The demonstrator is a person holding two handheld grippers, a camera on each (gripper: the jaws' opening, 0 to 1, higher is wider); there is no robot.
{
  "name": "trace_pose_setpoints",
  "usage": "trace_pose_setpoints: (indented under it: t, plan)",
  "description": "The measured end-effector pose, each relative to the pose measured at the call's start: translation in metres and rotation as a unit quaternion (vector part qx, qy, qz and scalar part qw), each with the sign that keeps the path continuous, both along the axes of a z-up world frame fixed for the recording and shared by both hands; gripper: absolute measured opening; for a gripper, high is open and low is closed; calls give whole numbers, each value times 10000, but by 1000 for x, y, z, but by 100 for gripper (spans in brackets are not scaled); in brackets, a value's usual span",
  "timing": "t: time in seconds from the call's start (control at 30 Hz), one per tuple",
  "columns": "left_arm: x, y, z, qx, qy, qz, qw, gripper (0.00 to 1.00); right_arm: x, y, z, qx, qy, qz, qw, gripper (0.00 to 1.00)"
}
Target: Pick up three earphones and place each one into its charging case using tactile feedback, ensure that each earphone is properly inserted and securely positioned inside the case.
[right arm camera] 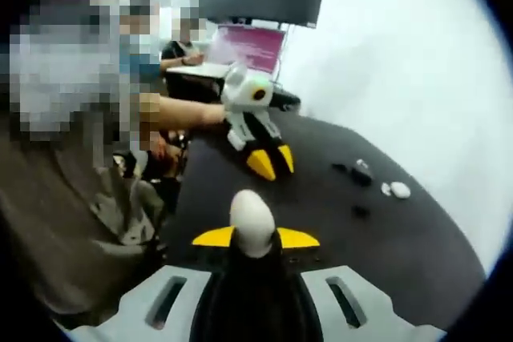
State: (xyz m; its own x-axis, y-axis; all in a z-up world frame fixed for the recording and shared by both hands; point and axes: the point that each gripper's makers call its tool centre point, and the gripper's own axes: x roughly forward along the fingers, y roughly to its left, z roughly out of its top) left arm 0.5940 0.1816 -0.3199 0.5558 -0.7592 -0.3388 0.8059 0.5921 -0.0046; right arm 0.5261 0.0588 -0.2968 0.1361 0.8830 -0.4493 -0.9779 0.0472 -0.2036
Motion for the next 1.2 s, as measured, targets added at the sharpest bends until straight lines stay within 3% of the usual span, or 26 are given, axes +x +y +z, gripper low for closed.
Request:
trace_pose_setpoints:
  t: [0.17, 0.27, 0.43, 0.7, 0.83, 0.9, 1.0, 1.1, 1.17, 1.2]
  plan:
    - [-1, 0, 0, 14, -22, -4, 10000, 19, -3, 17, -17, -54, 277, 300, 9992, 27]
    - [-1, 1, 0, 9, -37, -1, 10000, 18, -2, 24, -17, 81, 313, 324, 9990, 25]
    - [-2, 0, 0, 15, -44, -28, 10000, 18, 2, 27, -9, 364, 661, 227, 9969, 23]
    - [-1, 1, 6, -174, 32, -23, 9998, 18, 42, 11, 11, 1094, 1206, -580, 9849, 21]
    - [0, 1, 21, -505, 114, -55, 9986, 18, 82, -7, 13, 1384, 1298, -1426, 9714, 21]
    - [1, 1, 28, -515, 37, -54, 9987, 18, 107, -19, 17, 1651, 1237, -1932, 9592, 21]
    - [4, 0, 40, -451, -116, -51, 9989, 18, 129, -32, 17, 1851, 1470, -2377, 9421, 21]
    - [8, 1, 49, -428, -220, -51, 9988, 18, 156, -53, 16, 1933, 1274, -2945, 9272, 21]
    - [10, 3, 52, -431, -266, -31, 9987, 18, 177, -74, 15, 1900, 921, -3439, 9149, 21]
    - [10, 3, 53, -438, -278, -24, 9987, 18, 183, -83, 13, 1903, 896, -3636, 9075, 21]
